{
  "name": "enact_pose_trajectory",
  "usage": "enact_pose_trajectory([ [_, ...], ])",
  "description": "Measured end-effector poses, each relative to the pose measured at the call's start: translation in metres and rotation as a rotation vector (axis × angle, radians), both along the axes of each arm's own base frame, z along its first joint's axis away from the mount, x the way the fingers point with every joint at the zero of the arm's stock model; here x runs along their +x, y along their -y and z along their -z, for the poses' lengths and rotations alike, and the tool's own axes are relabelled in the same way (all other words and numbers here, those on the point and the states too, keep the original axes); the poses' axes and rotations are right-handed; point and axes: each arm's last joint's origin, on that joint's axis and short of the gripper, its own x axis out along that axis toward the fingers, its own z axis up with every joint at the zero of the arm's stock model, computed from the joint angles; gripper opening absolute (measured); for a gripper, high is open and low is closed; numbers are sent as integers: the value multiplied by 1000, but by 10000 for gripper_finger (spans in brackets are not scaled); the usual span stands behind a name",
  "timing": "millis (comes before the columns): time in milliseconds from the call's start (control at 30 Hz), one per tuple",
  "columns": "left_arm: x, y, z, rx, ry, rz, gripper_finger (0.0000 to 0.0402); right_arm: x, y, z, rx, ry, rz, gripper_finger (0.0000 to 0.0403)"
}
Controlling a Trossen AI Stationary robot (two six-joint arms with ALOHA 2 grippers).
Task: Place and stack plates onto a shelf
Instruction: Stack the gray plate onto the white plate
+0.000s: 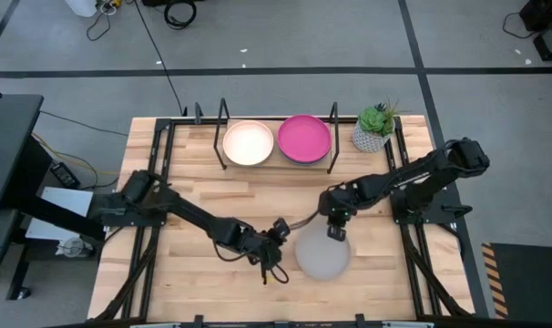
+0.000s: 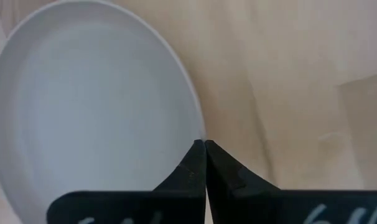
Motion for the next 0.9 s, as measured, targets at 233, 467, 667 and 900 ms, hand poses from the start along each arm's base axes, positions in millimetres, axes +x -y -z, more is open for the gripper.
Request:
enact_pose_trajectory([
  [233, 11, 0, 18, 69, 38, 48, 93, 4, 13, -1, 5, 27, 58, 2],
  [467, 15, -6, 23, 106, 15, 143, 93, 8, 15, -3, 7, 65, 59, 3],
  [667, 20, -13, 32, 90, -20, 250, 93, 9, 14, -3, 12, 85, 47, 3],
  [900, 22, -15, 36, 93, -27, 261, 67, 11, 14, -4, 12, 101, 42, 4],
])
